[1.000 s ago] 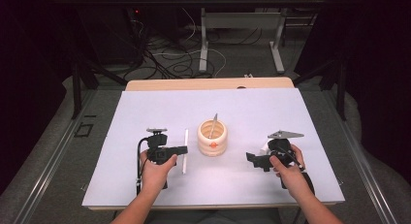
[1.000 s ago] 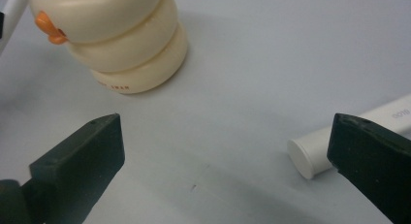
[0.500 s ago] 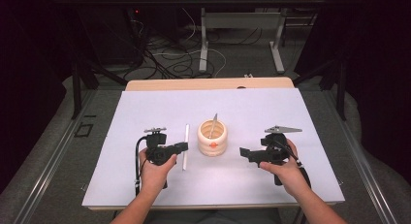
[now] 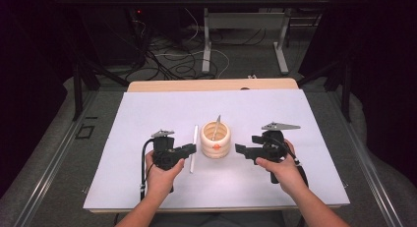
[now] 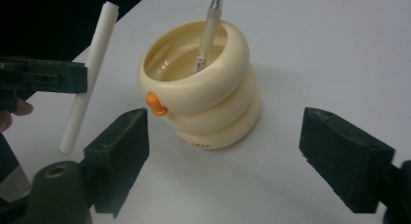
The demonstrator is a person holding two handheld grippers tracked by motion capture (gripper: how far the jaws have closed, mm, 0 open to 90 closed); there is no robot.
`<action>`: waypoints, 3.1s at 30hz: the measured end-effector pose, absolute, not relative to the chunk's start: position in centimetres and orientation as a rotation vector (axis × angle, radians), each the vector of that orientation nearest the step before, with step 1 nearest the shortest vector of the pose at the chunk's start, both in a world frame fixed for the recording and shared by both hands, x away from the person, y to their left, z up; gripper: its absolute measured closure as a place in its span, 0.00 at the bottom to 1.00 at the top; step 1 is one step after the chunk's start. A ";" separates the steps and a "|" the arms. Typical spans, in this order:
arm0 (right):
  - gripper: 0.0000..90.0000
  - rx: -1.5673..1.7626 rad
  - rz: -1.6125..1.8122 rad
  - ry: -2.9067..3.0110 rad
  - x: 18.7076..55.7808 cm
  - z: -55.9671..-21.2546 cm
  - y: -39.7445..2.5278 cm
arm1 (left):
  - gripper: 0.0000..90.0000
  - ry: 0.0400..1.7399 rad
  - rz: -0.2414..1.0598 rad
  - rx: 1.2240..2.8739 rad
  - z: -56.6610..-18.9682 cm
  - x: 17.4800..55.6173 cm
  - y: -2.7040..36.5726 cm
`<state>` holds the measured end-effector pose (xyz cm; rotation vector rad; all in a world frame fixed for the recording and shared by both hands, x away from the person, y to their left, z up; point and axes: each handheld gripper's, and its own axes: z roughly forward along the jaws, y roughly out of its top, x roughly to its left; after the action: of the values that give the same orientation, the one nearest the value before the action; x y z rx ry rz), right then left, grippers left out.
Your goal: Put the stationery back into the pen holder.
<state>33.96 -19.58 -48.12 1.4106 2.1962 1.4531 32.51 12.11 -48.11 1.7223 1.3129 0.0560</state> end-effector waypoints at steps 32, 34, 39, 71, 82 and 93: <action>0.52 1.746 1.709 2.243 33.7 -48.1 -18.1 | 0.87 1.125 0.049 1.839 -48.3 30.4 7.6; 0.54 1.767 1.713 2.227 33.6 -48.3 -17.9 | 0.87 1.112 0.053 1.850 -48.4 30.2 7.3; 0.60 1.787 1.751 2.223 33.6 -48.5 -17.7 | 0.87 1.091 0.050 1.877 -48.6 29.9 6.5; 0.82 1.936 1.789 2.273 33.5 -49.5 -17.0 | 0.87 1.004 0.023 1.922 -48.9 28.8 4.5; 0.87 1.952 1.775 2.275 33.5 -49.6 -16.9 | 0.87 1.002 0.021 1.925 -49.0 28.8 4.4; 0.87 1.950 1.773 2.281 33.5 -49.6 -17.0 | 0.87 0.998 0.031 1.923 -49.0 28.8 4.4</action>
<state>33.49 -16.96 -49.62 1.9498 2.2811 1.7730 28.79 4.41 -49.04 1.9232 0.9977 0.0307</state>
